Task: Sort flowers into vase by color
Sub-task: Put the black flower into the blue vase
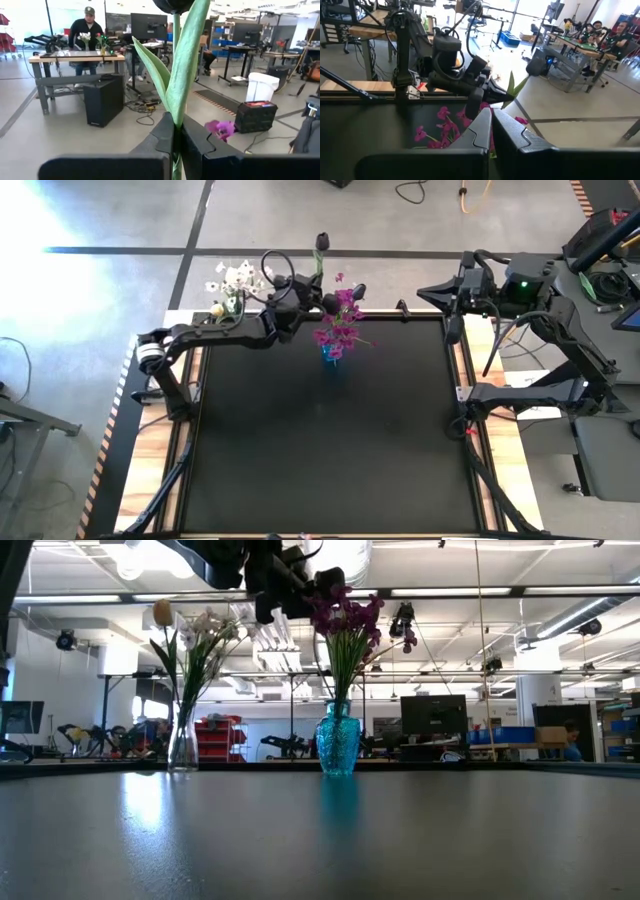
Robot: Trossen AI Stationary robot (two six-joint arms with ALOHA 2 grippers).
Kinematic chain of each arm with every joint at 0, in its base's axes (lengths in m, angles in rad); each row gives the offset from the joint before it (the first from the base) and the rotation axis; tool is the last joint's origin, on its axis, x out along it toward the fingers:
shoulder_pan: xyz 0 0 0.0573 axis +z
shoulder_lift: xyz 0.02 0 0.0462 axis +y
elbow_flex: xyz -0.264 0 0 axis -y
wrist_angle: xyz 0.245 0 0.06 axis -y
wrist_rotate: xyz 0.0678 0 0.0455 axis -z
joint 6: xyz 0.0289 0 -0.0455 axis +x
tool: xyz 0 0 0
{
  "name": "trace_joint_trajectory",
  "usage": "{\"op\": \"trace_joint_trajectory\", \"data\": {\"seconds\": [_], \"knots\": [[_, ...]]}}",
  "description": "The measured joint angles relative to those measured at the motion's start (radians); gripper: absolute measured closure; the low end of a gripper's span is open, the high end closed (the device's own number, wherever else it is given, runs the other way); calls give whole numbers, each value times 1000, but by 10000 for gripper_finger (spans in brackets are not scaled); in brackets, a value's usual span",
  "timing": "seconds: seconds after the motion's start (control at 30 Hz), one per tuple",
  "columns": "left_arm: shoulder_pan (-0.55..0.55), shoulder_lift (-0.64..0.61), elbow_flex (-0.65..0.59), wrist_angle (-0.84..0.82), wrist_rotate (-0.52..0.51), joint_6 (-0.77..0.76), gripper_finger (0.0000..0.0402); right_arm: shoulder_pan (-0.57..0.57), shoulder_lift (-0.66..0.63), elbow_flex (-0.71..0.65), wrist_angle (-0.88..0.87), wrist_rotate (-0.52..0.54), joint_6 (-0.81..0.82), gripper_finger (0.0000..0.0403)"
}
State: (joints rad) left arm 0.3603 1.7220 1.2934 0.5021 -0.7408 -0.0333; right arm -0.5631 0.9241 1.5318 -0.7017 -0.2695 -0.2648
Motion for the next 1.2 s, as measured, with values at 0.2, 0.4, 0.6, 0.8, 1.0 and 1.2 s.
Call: {"op": "trace_joint_trajectory", "data": {"seconds": [0.2,0.4,0.6,0.8,1.0,1.2], "knots": [[-10,39,0,42,13,-4,401,0,0,0,4,0,-6,394],[-26,79,0,49,17,-5,401,0,0,0,4,0,-8,394],[-32,95,0,55,17,-1,401,0,0,0,4,0,-7,394],[-31,95,0,115,-19,82,401,0,0,0,8,0,-8,394],[-33,95,0,142,-19,130,401,0,0,0,34,0,-16,394],[-43,95,-25,154,-19,154,401,0,-1,0,34,0,-24,394]]}}
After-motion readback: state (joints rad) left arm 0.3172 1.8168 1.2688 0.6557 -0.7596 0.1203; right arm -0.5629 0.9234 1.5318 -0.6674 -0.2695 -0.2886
